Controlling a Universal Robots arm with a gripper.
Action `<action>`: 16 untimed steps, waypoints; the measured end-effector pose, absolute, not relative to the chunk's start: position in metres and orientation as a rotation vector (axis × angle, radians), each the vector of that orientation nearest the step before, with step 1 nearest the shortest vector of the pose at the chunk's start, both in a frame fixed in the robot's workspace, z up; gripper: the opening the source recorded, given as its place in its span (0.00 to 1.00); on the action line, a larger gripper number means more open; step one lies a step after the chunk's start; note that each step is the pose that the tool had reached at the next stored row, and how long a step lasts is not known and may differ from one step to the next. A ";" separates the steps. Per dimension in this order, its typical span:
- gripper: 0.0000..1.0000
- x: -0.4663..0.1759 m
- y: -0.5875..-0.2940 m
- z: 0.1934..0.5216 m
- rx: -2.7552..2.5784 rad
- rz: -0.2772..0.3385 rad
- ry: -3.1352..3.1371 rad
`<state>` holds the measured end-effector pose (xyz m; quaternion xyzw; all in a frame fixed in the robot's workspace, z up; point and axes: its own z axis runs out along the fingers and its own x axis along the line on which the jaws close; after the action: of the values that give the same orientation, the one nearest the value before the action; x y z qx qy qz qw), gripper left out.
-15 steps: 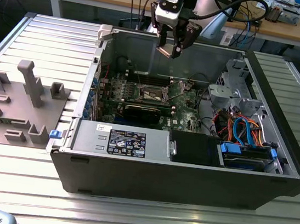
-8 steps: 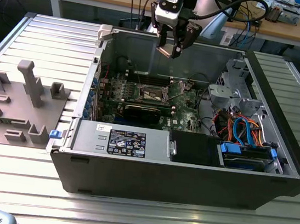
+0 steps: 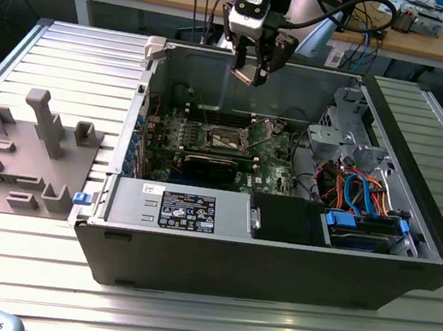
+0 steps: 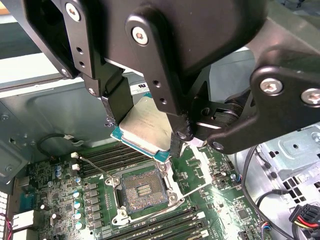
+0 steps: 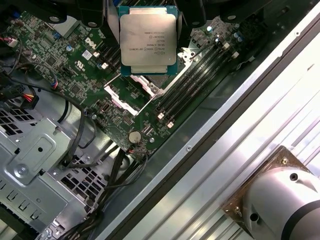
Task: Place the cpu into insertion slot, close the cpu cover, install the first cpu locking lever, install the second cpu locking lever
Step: 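Place the cpu into insertion slot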
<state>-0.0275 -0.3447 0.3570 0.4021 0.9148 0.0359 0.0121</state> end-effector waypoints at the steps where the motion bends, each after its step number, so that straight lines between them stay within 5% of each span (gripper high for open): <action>1: 0.54 -0.027 -0.345 0.357 1.254 0.112 2.852; 16: 0.54 -0.027 -0.345 0.357 1.266 0.112 2.846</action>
<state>-0.0275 -0.3447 0.3570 0.4063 0.9130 0.0358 0.0123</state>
